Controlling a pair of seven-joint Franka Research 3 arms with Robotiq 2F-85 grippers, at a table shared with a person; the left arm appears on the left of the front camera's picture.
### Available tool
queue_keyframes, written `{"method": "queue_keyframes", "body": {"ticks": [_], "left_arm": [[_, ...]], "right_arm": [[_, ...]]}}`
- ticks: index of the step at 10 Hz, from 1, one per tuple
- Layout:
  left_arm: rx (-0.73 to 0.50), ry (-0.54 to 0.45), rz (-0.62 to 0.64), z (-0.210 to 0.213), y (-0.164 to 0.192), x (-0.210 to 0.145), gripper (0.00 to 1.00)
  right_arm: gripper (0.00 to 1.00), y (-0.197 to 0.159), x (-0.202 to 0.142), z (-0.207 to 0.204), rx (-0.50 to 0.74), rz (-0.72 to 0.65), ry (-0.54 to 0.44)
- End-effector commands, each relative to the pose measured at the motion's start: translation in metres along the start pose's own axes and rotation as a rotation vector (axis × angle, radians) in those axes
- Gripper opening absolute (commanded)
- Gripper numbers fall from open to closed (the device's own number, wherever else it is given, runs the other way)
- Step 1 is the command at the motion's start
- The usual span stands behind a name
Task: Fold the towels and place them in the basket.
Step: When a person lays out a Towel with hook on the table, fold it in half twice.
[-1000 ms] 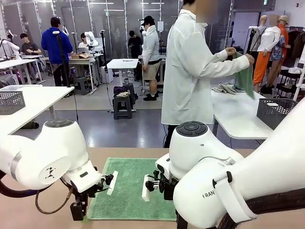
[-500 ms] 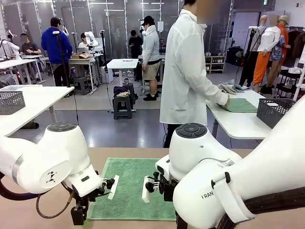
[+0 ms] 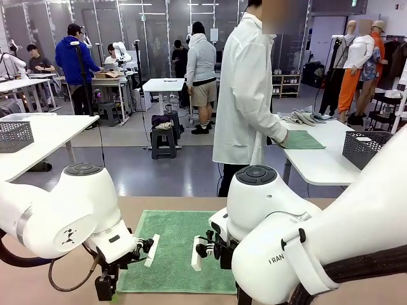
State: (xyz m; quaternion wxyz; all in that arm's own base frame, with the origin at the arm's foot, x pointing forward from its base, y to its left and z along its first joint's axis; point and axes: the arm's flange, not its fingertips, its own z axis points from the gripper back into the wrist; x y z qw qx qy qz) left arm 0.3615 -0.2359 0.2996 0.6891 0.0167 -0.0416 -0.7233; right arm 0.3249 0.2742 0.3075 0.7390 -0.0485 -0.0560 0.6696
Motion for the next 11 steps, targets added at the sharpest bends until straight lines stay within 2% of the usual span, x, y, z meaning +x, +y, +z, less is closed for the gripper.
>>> {"method": "queue_keyframes", "body": {"ticks": [1,4,5,6,8,9,11], "left_arm": [[-0.012,0.015,0.004,-0.004,-0.004,0.003,1.00],[-0.004,0.023,-0.003,-0.008,-0.005,0.004,1.00],[0.004,0.034,-0.002,-0.009,-0.005,0.004,0.80],[-0.004,0.023,0.002,-0.009,-0.005,0.004,0.84],[0.001,0.025,0.004,-0.010,-0.004,0.005,0.84],[0.022,0.058,0.008,-0.008,-0.005,0.005,0.65],[0.015,0.032,0.004,-0.006,-0.003,0.005,0.65]], "right_arm": [[1.00,-0.007,-0.004,-0.010,-0.004,0.023,-0.013],[1.00,-0.008,-0.004,-0.017,-0.013,0.038,-0.021],[0.92,-0.010,-0.004,-0.019,-0.006,0.041,-0.027],[0.84,-0.010,-0.005,-0.021,-0.003,0.033,-0.026],[0.84,-0.012,-0.007,-0.022,-0.004,0.032,-0.030],[0.65,-0.011,-0.008,-0.023,-0.006,0.031,-0.032],[0.66,-0.012,-0.010,-0.024,-0.006,0.027,-0.036]]}}
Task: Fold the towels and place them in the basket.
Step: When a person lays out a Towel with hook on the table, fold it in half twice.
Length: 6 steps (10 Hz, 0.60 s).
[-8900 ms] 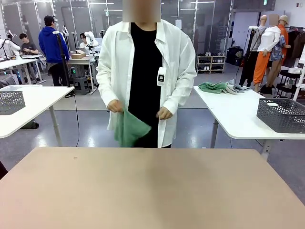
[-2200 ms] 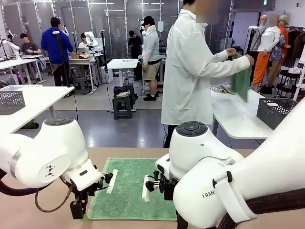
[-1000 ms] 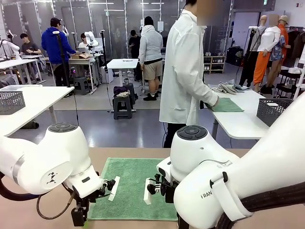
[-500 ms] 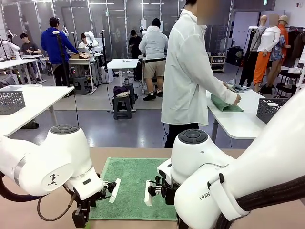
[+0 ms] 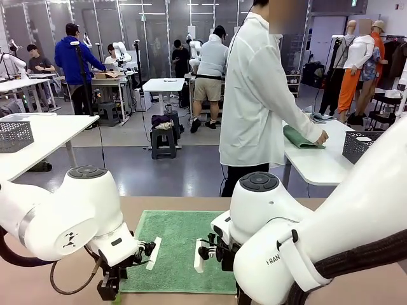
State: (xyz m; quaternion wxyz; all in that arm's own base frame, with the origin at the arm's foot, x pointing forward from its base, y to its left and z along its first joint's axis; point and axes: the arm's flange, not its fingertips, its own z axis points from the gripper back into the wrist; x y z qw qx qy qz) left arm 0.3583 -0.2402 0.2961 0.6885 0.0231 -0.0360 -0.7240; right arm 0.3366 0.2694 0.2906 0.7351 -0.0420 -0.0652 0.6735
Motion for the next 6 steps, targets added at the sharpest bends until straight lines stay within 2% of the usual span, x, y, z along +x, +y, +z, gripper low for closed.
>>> {"method": "queue_keyframes", "body": {"ticks": [1,4,5,6], "left_arm": [[0.018,0.014,0.004,-0.0023,0.0002,-0.0001,0.65],[0.026,-0.004,0.010,-0.0014,0.0019,-0.0004,0.65],[0.034,0.004,0.008,-0.0010,0.0020,0.0006,0.47],[0.015,-0.007,0.009,0.0001,0.0021,0.0010,0.51]], "right_arm": [[0.66,-0.0032,-0.0070,-0.0047,-0.003,0.016,-0.015],[0.66,-0.0055,-0.0100,-0.0068,0.007,0.017,-0.017],[0.46,-0.0057,-0.0099,-0.0073,0.004,0.021,-0.015],[0.57,-0.0055,-0.0094,-0.0069,0.013,0.016,-0.015]]}}
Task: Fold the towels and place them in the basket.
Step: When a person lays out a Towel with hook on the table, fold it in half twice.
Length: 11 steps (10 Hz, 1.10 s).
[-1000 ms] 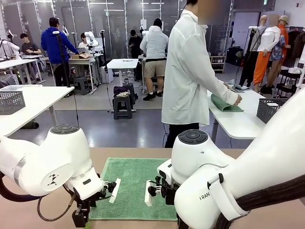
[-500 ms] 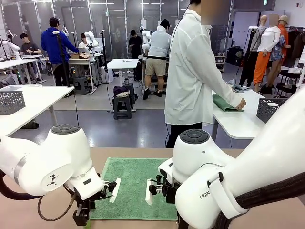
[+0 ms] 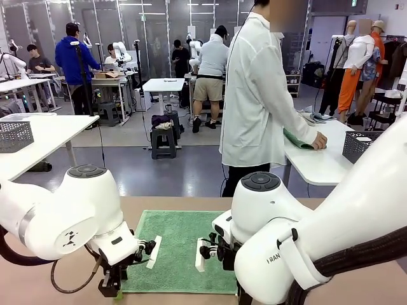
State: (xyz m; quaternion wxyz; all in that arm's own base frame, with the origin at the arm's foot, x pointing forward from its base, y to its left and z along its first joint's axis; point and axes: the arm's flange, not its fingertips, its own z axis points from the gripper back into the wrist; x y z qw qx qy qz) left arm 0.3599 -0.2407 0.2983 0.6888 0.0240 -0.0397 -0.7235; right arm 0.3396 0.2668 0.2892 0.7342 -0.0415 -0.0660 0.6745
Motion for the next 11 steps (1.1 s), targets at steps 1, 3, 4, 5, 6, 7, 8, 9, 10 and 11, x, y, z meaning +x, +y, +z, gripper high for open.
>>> {"method": "queue_keyframes", "body": {"ticks": [1,3,4,5,6,7,8,9,10,11], "left_arm": [[0.007,-0.004,0.005,-0.001,0.000,0.000,0.51],[0.001,-0.004,0.006,0.001,0.001,0.002,0.51],[0.000,-0.004,0.005,0.002,0.002,0.002,0.51],[-0.002,-0.004,0.005,0.003,0.002,0.002,0.51],[-0.004,-0.006,0.007,0.004,0.002,0.002,0.51],[-0.005,-0.006,0.008,0.005,0.003,0.002,0.51],[-0.002,-0.008,0.007,0.005,0.004,0.002,0.51],[0.001,-0.009,0.007,0.007,0.005,0.003,0.51],[0.000,-0.011,0.006,0.008,0.005,0.004,0.51],[-0.005,-0.012,0.004,0.008,0.007,0.004,0.51]], "right_arm": [[0.57,-0.002,-0.007,-0.004,0.025,0.012,-0.009],[0.57,-0.003,-0.005,0.001,0.045,0.005,-0.004],[0.57,-0.003,-0.005,0.004,0.047,0.004,-0.003],[0.57,-0.004,-0.004,0.006,0.053,0.004,-0.003],[0.57,-0.004,-0.003,0.009,0.057,0.004,-0.002],[0.57,-0.005,-0.003,0.011,0.058,0.006,0.000],[0.57,-0.006,-0.003,0.012,0.056,0.006,0.000],[0.57,-0.006,-0.003,0.013,0.055,0.008,0.001],[0.57,-0.007,-0.003,0.013,0.060,0.009,-0.001],[0.57,-0.008,-0.003,0.012,0.066,0.013,-0.004]]}}
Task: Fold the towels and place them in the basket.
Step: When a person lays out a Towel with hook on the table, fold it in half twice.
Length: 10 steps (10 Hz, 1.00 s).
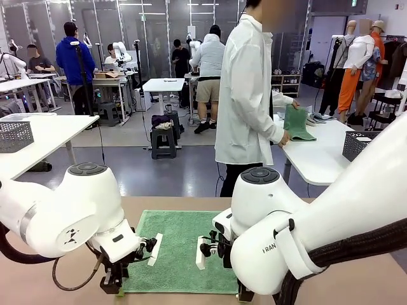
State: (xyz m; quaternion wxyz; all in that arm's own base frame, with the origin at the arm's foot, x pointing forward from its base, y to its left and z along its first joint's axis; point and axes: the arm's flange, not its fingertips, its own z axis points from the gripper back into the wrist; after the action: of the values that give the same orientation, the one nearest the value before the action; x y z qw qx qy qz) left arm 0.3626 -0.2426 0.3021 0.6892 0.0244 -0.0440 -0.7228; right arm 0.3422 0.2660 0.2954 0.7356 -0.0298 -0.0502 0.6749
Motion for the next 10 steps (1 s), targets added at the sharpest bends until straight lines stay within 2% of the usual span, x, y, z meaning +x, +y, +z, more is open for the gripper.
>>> {"method": "queue_keyframes", "body": {"ticks": [1,2,3,10], "left_arm": [[-0.008,0.005,-0.001,0.0038,0.0049,0.0030,0.37],[-0.012,0.000,0.005,0.0035,0.0045,0.0028,0.32],[-0.018,-0.005,0.009,0.0034,0.0048,0.0025,0.28],[-0.047,0.011,0.019,0.0047,0.0035,0.0035,0.28]], "right_arm": [[0.52,-0.0051,-0.0035,0.0046,0.028,0.023,-0.017],[0.37,-0.0052,-0.0036,0.0030,0.028,0.017,-0.017],[0.37,-0.0052,-0.0034,0.0018,0.033,0.014,-0.017],[0.37,-0.0038,-0.0021,0.0011,0.051,0.014,-0.008]]}}
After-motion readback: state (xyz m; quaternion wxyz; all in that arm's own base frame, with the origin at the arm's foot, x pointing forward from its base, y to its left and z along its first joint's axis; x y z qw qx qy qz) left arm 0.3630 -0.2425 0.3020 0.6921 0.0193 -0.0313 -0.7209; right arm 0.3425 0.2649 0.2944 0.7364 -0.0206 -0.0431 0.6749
